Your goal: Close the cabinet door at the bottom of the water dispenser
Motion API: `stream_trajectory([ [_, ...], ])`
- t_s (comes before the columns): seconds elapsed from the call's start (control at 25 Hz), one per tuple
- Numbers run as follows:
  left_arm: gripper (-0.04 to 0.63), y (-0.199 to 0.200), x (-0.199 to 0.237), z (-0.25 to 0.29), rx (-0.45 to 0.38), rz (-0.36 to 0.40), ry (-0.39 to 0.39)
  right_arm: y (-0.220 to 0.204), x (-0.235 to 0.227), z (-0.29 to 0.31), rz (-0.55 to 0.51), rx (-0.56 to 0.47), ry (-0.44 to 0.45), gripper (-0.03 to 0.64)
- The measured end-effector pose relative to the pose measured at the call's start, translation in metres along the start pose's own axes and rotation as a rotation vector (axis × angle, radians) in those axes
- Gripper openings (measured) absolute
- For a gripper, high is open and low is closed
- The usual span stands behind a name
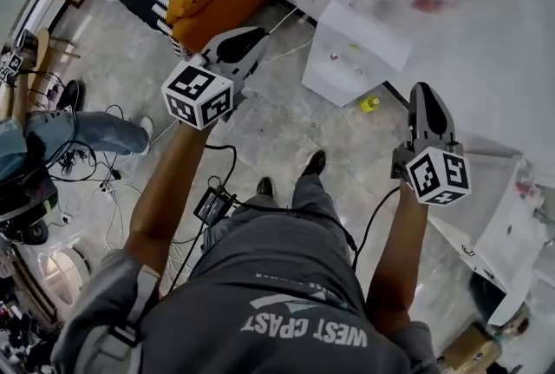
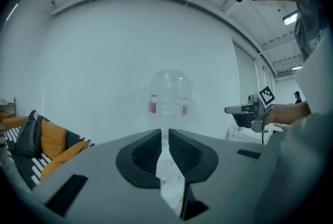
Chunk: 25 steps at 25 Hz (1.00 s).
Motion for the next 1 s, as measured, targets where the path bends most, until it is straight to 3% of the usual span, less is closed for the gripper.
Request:
stream_trajectory([
  [0.56,0.055,0.108,-0.063,-0.110,-0.211,0.134,-0.028,0.108,0.078,-0.039,-0.168,-0.131,0.143,0.034],
  [0.8,0.055,0.126,-0.090,-0.130,-0.251,0.232,-0.055,0.128,0.102,-0.056,-0.285,-0.148,0.177,0.028],
  [1.0,0.054,0.127,-0.100,-0.139,-0.250,0.260,-0.087,0.135,0.107,-0.073,-0.289,-0.133,0.125,0.028],
])
Point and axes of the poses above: the fingertips, and each gripper's own axes: z forward along the fingers, x to its left, y out of its top, the point moved 4 cm from there along -z, backward along the fingers, and after that the axes turned 14 degrees about -z, right-handed, at the moved point
